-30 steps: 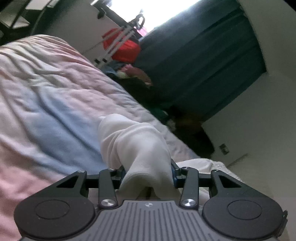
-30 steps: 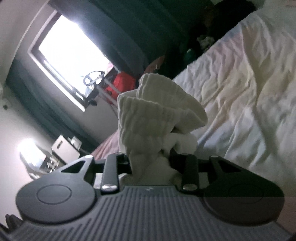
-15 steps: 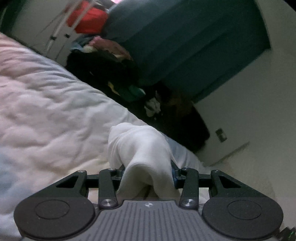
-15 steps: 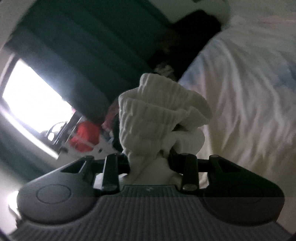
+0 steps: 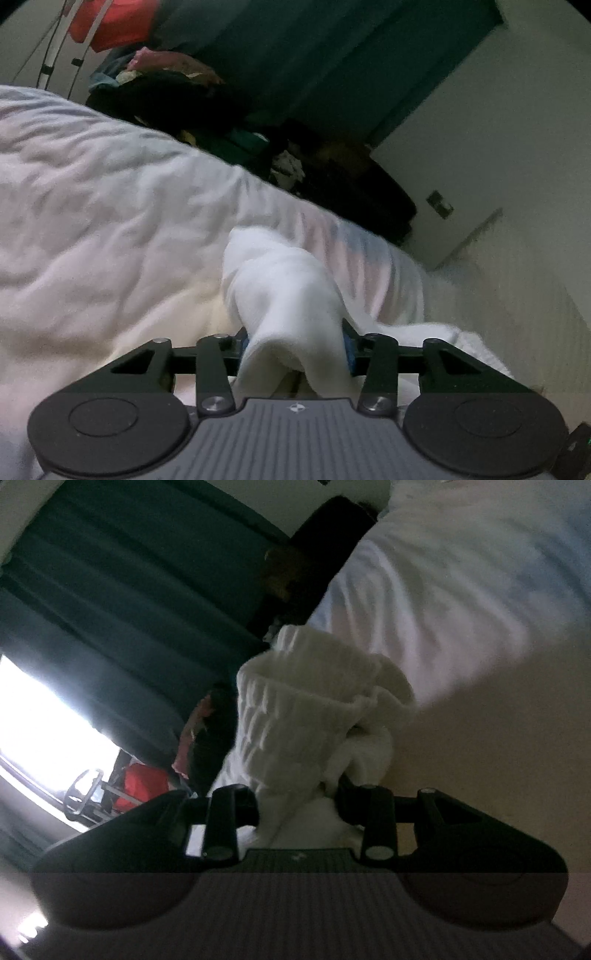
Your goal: Fold clothes
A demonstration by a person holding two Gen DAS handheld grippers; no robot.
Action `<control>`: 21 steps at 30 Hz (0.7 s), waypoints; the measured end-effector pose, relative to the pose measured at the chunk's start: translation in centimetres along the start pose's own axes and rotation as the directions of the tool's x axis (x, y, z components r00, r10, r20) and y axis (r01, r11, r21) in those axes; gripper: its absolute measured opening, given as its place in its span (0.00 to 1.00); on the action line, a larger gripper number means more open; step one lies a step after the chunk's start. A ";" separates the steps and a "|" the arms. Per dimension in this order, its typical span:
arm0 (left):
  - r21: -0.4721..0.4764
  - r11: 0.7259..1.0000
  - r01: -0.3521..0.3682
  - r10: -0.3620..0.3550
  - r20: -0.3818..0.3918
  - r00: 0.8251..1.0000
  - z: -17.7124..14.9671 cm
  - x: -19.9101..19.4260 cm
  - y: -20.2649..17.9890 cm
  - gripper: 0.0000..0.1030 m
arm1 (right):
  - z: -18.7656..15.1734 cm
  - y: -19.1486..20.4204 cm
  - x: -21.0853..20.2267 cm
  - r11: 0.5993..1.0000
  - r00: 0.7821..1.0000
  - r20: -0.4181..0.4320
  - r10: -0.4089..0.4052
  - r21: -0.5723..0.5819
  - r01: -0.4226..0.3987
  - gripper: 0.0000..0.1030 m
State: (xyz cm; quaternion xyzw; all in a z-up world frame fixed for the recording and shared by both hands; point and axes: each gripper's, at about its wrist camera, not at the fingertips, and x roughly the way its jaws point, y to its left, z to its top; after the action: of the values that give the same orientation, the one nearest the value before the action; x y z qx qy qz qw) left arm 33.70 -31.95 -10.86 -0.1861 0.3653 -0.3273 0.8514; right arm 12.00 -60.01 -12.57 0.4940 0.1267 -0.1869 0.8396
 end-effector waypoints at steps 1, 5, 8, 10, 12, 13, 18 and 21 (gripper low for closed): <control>0.018 1.000 0.003 -0.003 -0.001 1.000 -0.9 0.0 0.7 0.49 | -1.0 -0.7 -0.4 1.000 1.000 0.001 -0.007 -0.002 0.007 0.38; 0.126 0.991 -0.053 0.053 0.001 0.999 -4.3 0.1 2.0 0.63 | -3.9 -3.8 -0.9 0.999 0.999 -0.017 -0.040 0.035 0.040 0.42; 0.180 0.977 -0.114 0.111 0.024 0.994 -4.9 -0.9 1.2 0.73 | -5.1 -5.6 -0.8 0.994 0.998 -0.026 -0.064 0.081 0.066 0.49; 0.214 0.967 -0.139 0.137 0.025 0.990 -4.5 -1.4 0.0 0.79 | -4.8 -5.7 -1.1 0.987 0.995 -0.053 -0.084 0.130 0.091 0.51; 0.250 0.953 -0.170 0.173 0.010 0.985 -4.1 -2.4 -1.4 0.82 | -4.1 -5.2 -1.7 0.977 0.988 -0.092 -0.126 0.160 0.140 0.53; 0.265 0.948 -0.179 0.185 0.002 0.983 -3.9 -3.1 -2.1 0.82 | -3.6 -4.8 -2.3 0.969 0.980 -0.117 -0.161 0.168 0.180 0.54; 0.343 0.923 -0.177 0.186 0.006 0.983 -3.6 -7.6 -6.2 0.90 | -2.0 -2.4 -6.1 0.946 0.949 -0.163 -0.269 0.139 0.292 0.56; 0.381 0.907 -0.181 0.186 0.025 0.982 -3.7 -10.8 -9.1 0.92 | -1.3 0.1 -9.3 0.951 0.946 -0.135 -0.295 0.060 0.305 0.56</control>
State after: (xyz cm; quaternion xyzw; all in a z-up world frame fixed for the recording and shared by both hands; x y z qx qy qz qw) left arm 21.57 -31.25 -2.87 0.0200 0.3157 -0.3117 0.8960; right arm 3.68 -57.14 -9.45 0.5130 0.2448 -0.2861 0.7714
